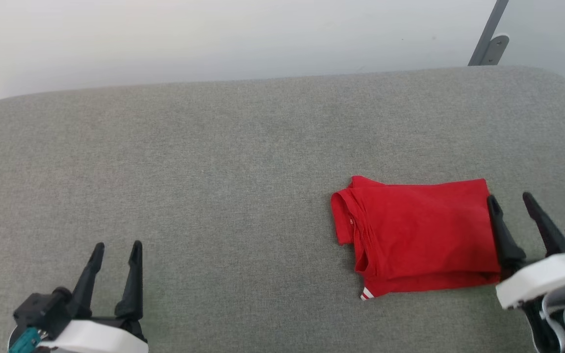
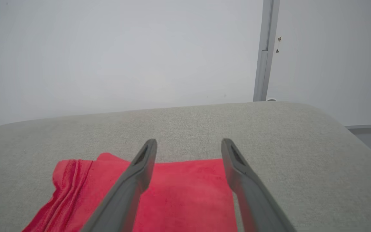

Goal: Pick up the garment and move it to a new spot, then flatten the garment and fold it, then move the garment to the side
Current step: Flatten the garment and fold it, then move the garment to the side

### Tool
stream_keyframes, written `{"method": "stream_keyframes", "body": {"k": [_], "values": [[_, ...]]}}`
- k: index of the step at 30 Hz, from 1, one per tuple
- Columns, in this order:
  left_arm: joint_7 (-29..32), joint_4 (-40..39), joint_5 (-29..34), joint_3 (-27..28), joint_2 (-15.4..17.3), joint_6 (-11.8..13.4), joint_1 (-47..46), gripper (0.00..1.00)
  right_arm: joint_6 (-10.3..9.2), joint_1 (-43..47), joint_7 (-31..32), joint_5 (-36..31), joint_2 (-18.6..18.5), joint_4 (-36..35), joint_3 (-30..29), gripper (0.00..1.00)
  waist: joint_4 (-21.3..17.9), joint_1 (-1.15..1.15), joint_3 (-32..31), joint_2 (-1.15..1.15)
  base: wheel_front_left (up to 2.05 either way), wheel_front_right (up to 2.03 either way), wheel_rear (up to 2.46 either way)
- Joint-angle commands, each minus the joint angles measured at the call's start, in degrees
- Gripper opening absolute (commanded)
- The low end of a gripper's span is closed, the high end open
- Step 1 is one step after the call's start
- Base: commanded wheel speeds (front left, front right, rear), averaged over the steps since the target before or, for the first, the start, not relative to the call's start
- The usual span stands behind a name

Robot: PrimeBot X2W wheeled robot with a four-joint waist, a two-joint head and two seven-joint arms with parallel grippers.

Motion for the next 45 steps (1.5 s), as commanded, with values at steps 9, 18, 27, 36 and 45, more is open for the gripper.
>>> {"method": "stream_keyframes", "body": {"k": [9,18,27,36,45], "values": [[-0.3,-6.1,2.7,4.2,-1.8,0.1,7.0,1.00,-0.03,9.6,0.3,-3.0,2.7,-7.9,-6.1,1.00,0.7,0.00,0.3,0.00,0.00,0.00,0.00],[-0.3,-9.1,3.8,6.1,-3.3,0.1,9.4,1.00,-0.03,13.9,3.8,-4.9,4.4,-14.2,-10.5,1.00,1.4,0.00,0.9,0.00,0.00,0.00,0.00],[-0.3,-9.4,4.3,5.3,-3.6,0.1,8.2,1.00,-0.03,14.1,6.5,-5.5,5.1,-16.3,-11.2,1.00,1.4,0.00,1.4,0.00,0.00,0.00,0.00],[-0.3,-8.6,4.1,0.9,-2.3,0.1,2.1,1.00,-0.03,9.3,25.5,-4.6,-0.7,-16.0,-11.9,1.00,2.2,0.00,6.0,0.00,0.00,0.00,0.00],[-0.3,-7.5,2.7,-4.2,-1.2,0.1,-6.8,1.00,-0.03,0.4,53.1,-0.5,-6.4,-17.9,-13.6,1.00,3.9,0.00,14.8,0.00,0.00,0.00,0.00]]}}
